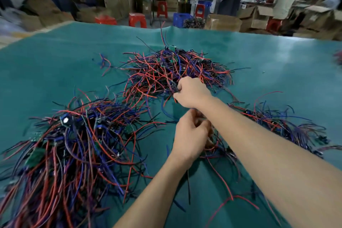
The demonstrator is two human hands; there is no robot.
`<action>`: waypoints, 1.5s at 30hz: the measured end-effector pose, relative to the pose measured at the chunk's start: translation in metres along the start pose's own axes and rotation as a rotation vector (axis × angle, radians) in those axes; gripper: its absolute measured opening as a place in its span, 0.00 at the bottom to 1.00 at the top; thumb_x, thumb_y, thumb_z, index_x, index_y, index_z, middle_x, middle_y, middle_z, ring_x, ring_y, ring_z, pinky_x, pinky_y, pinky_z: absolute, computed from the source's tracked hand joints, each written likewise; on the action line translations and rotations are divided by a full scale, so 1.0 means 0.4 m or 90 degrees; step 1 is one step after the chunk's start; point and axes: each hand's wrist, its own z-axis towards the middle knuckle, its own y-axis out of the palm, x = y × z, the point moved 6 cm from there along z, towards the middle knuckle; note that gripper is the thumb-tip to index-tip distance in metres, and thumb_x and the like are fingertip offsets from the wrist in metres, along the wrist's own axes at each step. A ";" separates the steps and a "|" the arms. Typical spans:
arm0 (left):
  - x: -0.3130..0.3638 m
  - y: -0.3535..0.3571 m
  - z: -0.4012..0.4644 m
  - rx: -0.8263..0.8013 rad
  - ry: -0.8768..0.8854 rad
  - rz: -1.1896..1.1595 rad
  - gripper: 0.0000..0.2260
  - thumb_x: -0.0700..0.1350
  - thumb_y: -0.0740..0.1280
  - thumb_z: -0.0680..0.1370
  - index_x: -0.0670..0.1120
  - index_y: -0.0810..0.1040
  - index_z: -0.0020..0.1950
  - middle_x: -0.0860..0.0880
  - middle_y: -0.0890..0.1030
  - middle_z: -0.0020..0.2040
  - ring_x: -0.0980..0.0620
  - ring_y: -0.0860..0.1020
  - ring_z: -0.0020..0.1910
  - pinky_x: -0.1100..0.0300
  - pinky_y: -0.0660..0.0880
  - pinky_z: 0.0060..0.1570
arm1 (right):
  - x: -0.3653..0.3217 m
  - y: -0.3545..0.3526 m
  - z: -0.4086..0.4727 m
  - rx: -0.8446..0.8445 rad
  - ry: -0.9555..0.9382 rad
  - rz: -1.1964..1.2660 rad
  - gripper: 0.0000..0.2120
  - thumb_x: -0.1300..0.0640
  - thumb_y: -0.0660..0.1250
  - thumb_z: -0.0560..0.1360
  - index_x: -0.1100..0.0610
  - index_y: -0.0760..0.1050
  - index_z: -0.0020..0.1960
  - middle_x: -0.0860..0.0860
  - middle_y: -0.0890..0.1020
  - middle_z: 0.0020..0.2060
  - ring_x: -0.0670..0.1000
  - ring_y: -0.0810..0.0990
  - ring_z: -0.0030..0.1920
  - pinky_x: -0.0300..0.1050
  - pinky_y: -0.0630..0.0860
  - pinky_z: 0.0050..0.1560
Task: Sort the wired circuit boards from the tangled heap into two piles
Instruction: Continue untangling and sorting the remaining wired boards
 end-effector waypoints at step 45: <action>0.020 -0.002 0.002 -0.002 -0.014 -0.226 0.12 0.43 0.64 0.82 0.44 0.80 0.41 0.43 0.79 0.39 0.50 0.75 0.36 0.62 0.73 0.28 | 0.194 -0.080 -0.342 0.338 -0.111 0.207 0.07 0.57 0.77 0.71 0.55 0.80 0.38 0.50 0.81 0.45 0.54 0.78 0.50 0.44 0.70 0.55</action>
